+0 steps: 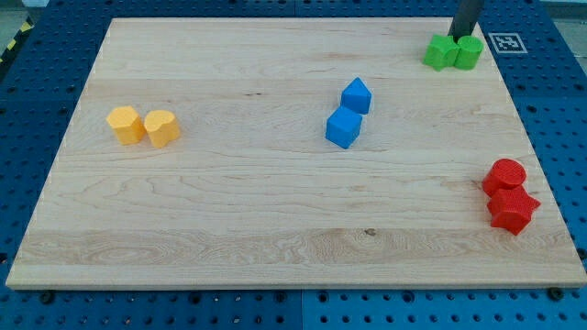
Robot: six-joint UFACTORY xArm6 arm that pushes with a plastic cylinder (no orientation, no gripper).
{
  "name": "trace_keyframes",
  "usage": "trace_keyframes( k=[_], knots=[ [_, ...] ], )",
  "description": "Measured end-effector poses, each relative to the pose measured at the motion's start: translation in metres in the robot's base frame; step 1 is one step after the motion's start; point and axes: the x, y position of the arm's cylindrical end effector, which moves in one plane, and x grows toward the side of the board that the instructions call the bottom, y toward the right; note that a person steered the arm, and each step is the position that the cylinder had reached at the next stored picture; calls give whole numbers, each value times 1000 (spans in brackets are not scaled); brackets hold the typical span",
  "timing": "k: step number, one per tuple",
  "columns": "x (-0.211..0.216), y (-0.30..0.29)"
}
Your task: Slide the green circle into the top side of the red circle
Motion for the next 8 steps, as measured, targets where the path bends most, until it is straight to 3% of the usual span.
trace_keyframes(
  k=[2,4,6,7,8],
  knots=[
    [80,1],
    [52,36],
    [136,40],
    [145,40],
    [108,36]
  ],
)
